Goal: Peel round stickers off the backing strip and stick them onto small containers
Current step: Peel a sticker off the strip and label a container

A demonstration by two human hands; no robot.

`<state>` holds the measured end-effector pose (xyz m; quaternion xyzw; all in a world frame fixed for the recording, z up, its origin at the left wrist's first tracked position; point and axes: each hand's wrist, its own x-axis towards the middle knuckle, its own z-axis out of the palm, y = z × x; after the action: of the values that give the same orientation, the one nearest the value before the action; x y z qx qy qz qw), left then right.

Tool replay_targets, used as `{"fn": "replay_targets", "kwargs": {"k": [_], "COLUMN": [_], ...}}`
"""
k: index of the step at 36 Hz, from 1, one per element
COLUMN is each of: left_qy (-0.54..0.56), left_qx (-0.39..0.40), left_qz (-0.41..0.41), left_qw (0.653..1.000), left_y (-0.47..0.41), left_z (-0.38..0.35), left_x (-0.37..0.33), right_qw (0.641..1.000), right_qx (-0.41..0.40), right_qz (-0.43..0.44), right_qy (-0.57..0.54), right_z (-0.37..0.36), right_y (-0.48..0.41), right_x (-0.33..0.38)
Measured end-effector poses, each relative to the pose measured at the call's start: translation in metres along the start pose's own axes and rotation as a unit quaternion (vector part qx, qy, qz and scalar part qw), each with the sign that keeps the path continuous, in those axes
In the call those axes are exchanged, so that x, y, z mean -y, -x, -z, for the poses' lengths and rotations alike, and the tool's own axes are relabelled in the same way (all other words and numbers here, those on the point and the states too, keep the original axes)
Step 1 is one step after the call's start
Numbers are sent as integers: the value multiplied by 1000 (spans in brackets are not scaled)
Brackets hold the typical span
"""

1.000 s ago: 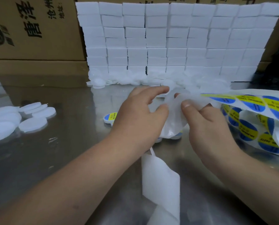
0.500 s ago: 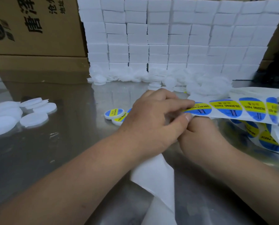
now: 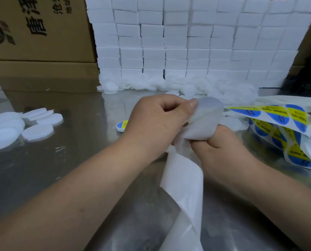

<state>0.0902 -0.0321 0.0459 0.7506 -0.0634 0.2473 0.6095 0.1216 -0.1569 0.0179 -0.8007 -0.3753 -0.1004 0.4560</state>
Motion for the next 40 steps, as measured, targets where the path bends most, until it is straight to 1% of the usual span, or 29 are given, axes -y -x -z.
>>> {"fn": "replay_targets", "kwargs": {"k": [3, 5, 6, 7, 9, 10, 12, 14, 16, 18, 19, 23, 28, 31, 33, 35, 38, 40], "left_qy": [-28, -9, 14, 44, 103, 122, 113, 99, 109, 120, 128, 190, 204, 190, 194, 188, 162, 166], "left_qx": [-118, -200, -222, -225, -179, -137, -39, 41, 85, 110, 121, 180, 249, 256, 271, 301, 324, 333], "left_qz": [25, 52, 67, 83, 122, 141, 176, 203, 222, 235, 239, 247, 241, 257, 279, 294, 293, 283], "left_qw": [992, 978, 973, 970, 971, 973, 977, 973, 965, 958, 955, 933, 916, 913, 901, 887, 885, 884], "left_y": [-6, -12, -14, -17, -18, -16, -12, -9, -8, -7, -7, -7, -10, -10, -8, -7, -8, -7], "left_z": [2, 6, 9, 11, 10, 8, 3, 1, 3, 6, 7, 7, 10, 10, 8, 9, 10, 9], "left_x": [5, 5, 4, 3, 2, 2, 2, 2, 2, 2, 1, -2, -5, -2, -1, -1, -1, -1], "right_qw": [1000, 999, 999, 999, 996, 994, 990, 987, 980, 968, 967, 972, 950, 948, 948, 947, 944, 947], "right_qx": [14, 25, 28, 28, 16, 7, -3, 16, 62, 103, 113, 129, 231, 229, 213, 214, 233, 237], "right_qz": [-12, -10, -7, -9, -27, -38, -46, -39, -27, -13, -2, -3, -3, 15, 14, 13, 7, 1], "right_qy": [-1, -22, -31, -43, -82, -105, -135, -154, -188, -228, -230, -196, -210, -218, -236, -239, -235, -216], "right_z": [1, 1, 1, 0, 0, -1, -1, 1, 2, 2, 2, 2, 1, 0, 2, 3, 2, 1], "right_y": [-1, -1, -1, -1, -1, -1, -2, -1, 0, 2, 2, 3, 6, 6, 6, 7, 8, 8], "right_x": [-1, -1, -1, -1, -2, -2, -2, -1, 2, 5, 5, 1, 4, 7, 8, 8, 8, 9]}}
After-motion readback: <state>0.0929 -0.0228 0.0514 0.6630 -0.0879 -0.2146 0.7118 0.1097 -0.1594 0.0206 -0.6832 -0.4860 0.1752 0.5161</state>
